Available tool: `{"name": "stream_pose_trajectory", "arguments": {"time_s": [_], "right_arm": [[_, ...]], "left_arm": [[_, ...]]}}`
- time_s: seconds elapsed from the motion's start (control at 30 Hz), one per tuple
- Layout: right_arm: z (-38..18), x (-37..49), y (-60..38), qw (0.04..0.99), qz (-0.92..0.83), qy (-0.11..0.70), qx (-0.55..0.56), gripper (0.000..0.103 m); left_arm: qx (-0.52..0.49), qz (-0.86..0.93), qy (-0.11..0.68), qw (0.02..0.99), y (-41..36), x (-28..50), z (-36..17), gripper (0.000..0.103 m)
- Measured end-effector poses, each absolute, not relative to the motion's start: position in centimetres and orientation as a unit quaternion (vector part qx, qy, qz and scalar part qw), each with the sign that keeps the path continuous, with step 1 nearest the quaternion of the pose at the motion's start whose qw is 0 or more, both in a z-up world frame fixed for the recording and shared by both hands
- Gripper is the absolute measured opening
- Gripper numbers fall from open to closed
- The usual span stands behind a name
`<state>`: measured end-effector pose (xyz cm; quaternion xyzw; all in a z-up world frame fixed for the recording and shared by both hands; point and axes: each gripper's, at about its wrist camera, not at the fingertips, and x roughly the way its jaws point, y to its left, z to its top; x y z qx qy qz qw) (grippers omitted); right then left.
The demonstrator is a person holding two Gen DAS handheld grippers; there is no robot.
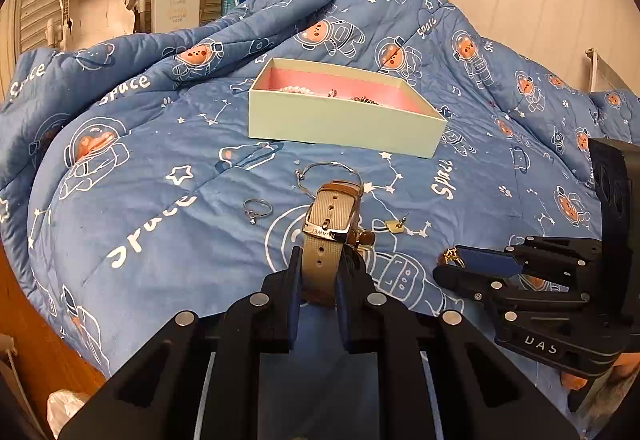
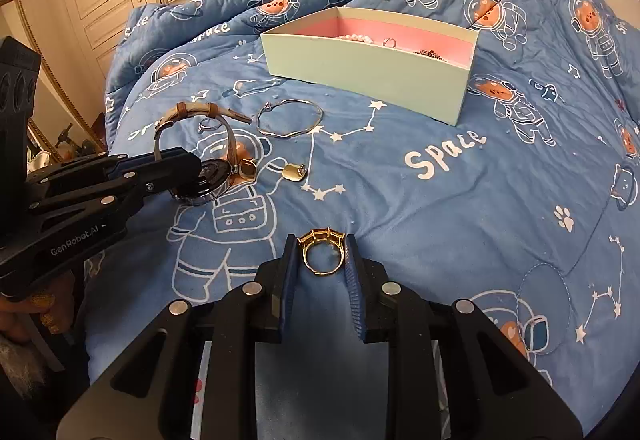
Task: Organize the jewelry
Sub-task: 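Grasp the beige-strap watch with the left tool while the right tool grasps the gold ring, then carry the watch and gold ring into the pink-lined box and open both tools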
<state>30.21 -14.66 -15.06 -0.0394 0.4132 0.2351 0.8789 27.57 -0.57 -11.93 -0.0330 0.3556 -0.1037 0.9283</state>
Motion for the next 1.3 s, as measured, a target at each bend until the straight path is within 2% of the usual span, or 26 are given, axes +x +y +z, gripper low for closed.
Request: {"name": "stream_pose_trajectory", "arguments": {"time_s": [0.77, 1.3], "right_arm": [[-13.5, 26.6, -16.5, 0.878, 0.244, 0.412, -0.026, 0.023], [-8.4, 28.8, -16.5, 0.881, 0.284, 0.378, -0.004, 0.023]], "left_arm": [[-0.067, -0.124, 0.337, 0.931, 0.3, 24.5, -9.3, 0.010], [-0.049, -0.150, 0.300, 0.941, 0.1, 26.1, -5.3, 0.010]]}}
